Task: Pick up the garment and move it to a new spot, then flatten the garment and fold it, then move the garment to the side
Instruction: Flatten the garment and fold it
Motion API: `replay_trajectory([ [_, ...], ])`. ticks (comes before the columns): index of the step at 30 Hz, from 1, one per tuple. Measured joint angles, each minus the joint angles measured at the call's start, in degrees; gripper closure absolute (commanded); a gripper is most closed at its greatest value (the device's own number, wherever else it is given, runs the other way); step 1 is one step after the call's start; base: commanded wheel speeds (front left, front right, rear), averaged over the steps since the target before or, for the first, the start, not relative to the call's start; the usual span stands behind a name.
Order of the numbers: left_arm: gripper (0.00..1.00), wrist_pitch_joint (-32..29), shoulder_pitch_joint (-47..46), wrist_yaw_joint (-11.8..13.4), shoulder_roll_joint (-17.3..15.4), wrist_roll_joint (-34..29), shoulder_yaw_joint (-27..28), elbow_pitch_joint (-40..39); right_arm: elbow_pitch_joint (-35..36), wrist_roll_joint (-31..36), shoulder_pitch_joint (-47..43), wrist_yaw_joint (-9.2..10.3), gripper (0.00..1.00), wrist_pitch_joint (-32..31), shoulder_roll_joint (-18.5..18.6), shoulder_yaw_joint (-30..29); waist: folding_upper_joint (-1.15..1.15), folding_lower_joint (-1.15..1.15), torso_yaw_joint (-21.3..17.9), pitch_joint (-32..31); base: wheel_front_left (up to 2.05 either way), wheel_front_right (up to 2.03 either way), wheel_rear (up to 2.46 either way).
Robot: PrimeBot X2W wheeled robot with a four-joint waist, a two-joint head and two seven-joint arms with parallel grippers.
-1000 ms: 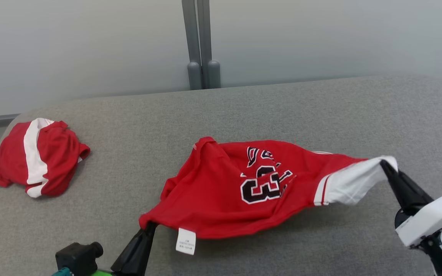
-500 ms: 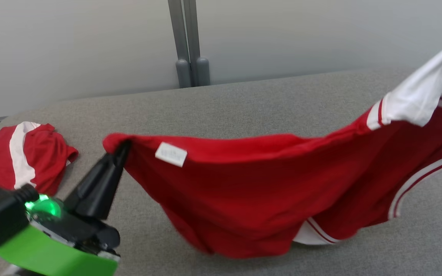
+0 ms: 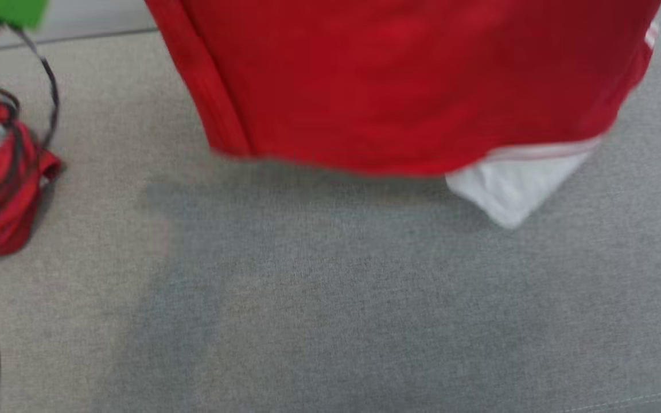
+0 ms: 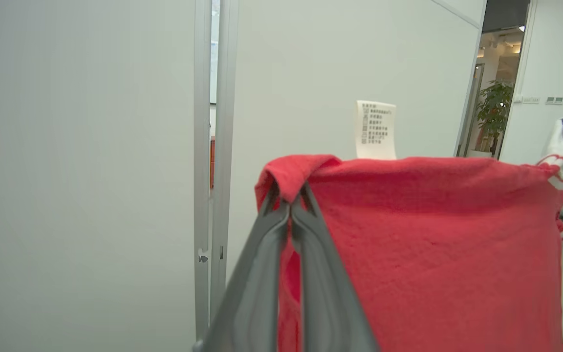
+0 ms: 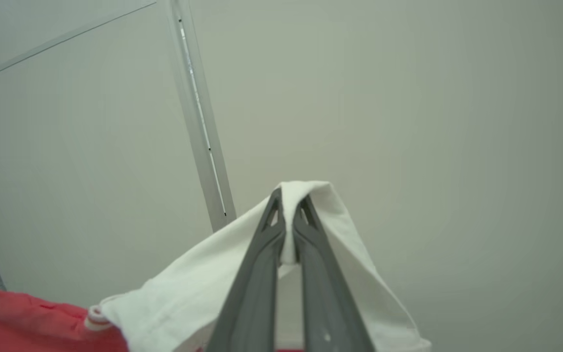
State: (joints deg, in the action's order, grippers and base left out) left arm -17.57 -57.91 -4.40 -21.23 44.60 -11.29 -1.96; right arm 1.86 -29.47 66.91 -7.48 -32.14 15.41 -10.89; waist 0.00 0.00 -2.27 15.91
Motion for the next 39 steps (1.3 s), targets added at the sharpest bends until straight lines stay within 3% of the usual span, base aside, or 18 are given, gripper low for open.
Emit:
replay_trajectory([
  [7, 1.0, 14.9, -21.9, -1.9, 2.4, -8.0, -1.4, 24.2, -19.6, 8.8, 20.4, 0.0, 1.0, 14.5, -7.1, 1.9, 0.0, 0.01, 0.4, 10.3, 0.0, 0.0, 0.0],
  [10, 1.0, 20.9, -23.5, -2.7, 3.2, -9.5, -4.5, 31.0, -24.4, 7.7, 20.1, 0.0, 1.0, 18.9, -8.2, 3.1, 0.0, 0.01, 0.5, 13.9, 0.0, 0.0, 0.0],
  [13, 1.0, 26.6, -20.5, -2.9, 4.0, -9.5, -8.4, 36.1, -26.0, 4.4, 13.7, -0.01, 1.0, 22.3, -7.2, 5.8, 0.0, 0.02, 0.5, 16.4, 0.0, 0.0, 0.0],
  [17, 1.0, 31.8, -6.5, -3.1, 2.6, -6.7, -18.2, 37.6, -22.1, -5.3, -6.3, 0.0, 1.0, 26.6, -4.8, 8.4, 0.0, 0.02, 0.8, 16.6, 0.0, 0.0, 0.0],
  [20, 1.0, 32.4, 2.4, -3.1, 1.3, -5.0, -20.3, 35.4, -18.2, -10.0, -18.7, 0.01, 1.0, 28.5, -3.3, 7.2, 0.0, 0.02, 0.9, 15.1, 0.0, 0.0, 0.0],
  [28, 1.0, 32.6, 29.6, -3.2, 2.9, -9.1, -14.5, 23.3, -10.8, -14.7, -50.1, -0.01, 1.0, 30.7, -2.2, 5.0, 0.0, 0.0, 1.1, 7.4, 0.0, 0.0, 0.0],
  [34, 1.0, 32.6, 48.6, -3.1, 6.6, -13.6, -10.5, 17.3, -9.6, -15.0, -64.6, -0.01, 1.0, 30.2, -3.3, 6.0, 0.0, -0.01, 1.3, 0.4, 0.0, 0.0, 0.0],
  [39, 1.0, 32.6, 62.7, -1.7, 10.0, -16.8, -8.2, 13.7, -8.2, -15.5, -75.2, -0.02, 1.0, 29.3, -3.9, 6.6, 0.0, -0.01, 1.6, -5.3, 0.0, 0.0, 0.0],
])
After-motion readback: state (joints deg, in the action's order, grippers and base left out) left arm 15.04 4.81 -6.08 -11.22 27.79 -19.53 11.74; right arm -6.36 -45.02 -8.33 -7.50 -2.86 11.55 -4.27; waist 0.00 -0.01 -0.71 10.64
